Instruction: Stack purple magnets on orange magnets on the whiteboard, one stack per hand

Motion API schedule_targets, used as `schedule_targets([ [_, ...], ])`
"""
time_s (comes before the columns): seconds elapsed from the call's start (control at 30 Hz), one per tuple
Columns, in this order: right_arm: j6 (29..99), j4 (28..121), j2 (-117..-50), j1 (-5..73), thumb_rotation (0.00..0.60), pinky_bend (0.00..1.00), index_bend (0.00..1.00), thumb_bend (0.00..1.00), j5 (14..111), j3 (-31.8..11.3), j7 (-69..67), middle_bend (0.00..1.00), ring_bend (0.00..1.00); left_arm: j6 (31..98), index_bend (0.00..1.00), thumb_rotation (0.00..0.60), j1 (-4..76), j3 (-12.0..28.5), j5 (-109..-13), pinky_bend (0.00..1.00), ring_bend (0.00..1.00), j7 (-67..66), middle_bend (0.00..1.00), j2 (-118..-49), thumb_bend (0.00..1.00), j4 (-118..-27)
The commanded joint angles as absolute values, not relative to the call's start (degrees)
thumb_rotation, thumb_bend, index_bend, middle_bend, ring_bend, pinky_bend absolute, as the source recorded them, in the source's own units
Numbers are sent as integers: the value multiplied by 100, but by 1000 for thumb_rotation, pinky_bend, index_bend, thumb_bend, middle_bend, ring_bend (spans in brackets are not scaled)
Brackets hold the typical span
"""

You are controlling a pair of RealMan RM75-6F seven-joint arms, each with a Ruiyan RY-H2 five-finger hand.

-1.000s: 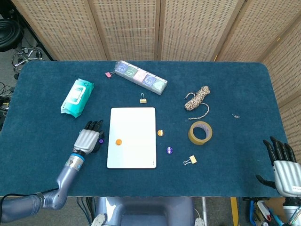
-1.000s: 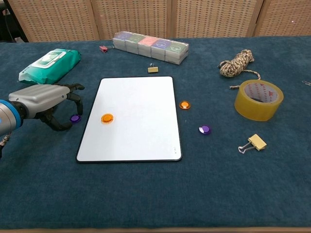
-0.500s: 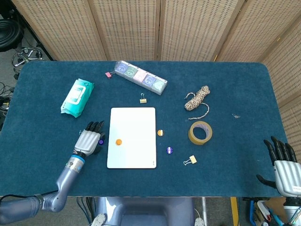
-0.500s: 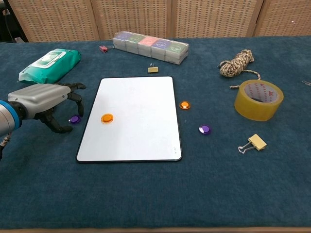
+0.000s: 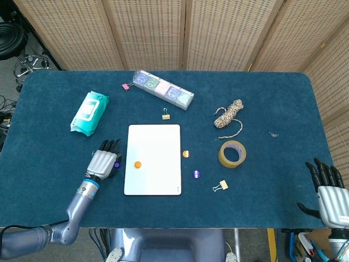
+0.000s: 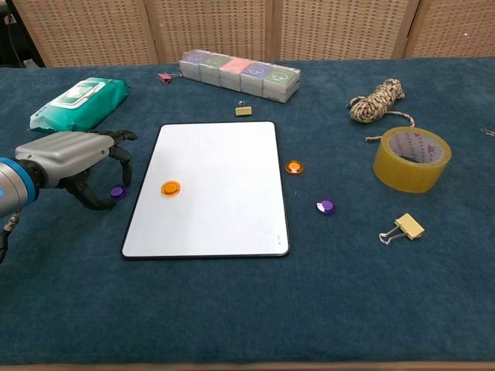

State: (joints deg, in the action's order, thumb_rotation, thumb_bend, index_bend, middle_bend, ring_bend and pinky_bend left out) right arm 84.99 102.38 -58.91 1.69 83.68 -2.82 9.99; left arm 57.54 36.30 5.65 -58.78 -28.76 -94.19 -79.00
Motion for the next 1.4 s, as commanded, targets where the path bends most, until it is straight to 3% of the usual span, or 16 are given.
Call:
schedule_targets([
  [0.03,8500,10239,-5890,168,600,0,0,0,8369,-281,997,0,0,5749,595,600,3641,583,-5849,0,0,-2899,0,-9445,332,-7871],
  [0.9,8497,10248,-5879,165,600,0,0,0,8368,-276,981,0,0,5905,597,600,3714,729,-5811,0,0,-3109,0,-9234,361,-8461],
  [1.4,8494,10242,-5849,163,600,0,0,0,8338,-292,902,0,0,5873,597,600,4184,1000,-5269,0,0,-3759,0,-9614,361,-8709],
])
